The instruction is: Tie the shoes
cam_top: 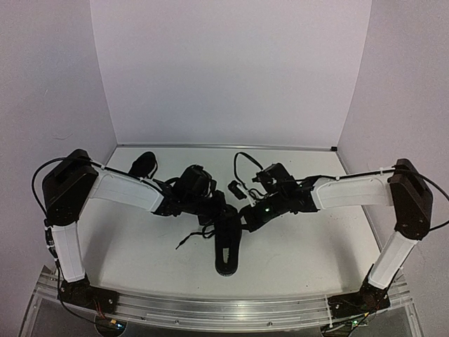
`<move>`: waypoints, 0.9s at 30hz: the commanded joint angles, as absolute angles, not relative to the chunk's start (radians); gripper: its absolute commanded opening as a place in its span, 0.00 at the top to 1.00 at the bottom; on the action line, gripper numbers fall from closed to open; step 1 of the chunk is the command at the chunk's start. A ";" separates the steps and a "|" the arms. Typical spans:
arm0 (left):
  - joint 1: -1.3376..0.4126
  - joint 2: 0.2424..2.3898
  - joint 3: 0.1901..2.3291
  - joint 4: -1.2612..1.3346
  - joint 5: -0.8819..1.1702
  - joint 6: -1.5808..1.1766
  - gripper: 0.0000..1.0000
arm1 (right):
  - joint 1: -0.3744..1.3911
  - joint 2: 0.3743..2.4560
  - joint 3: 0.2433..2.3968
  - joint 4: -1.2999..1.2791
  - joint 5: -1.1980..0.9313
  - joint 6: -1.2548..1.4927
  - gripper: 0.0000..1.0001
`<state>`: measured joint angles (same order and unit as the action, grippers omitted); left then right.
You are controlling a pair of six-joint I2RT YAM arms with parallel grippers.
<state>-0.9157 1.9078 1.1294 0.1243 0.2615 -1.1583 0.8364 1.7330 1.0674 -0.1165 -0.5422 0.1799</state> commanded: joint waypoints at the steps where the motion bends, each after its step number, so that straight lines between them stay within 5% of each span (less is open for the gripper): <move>1: -0.924 1.834 1.081 0.143 0.350 -1.142 1.00 | 0.838 1.680 1.052 -0.092 -0.519 0.167 0.99; 27: -0.967 1.705 0.977 0.094 0.485 -1.147 1.00 | 0.839 1.668 1.031 -0.079 -0.517 0.202 0.92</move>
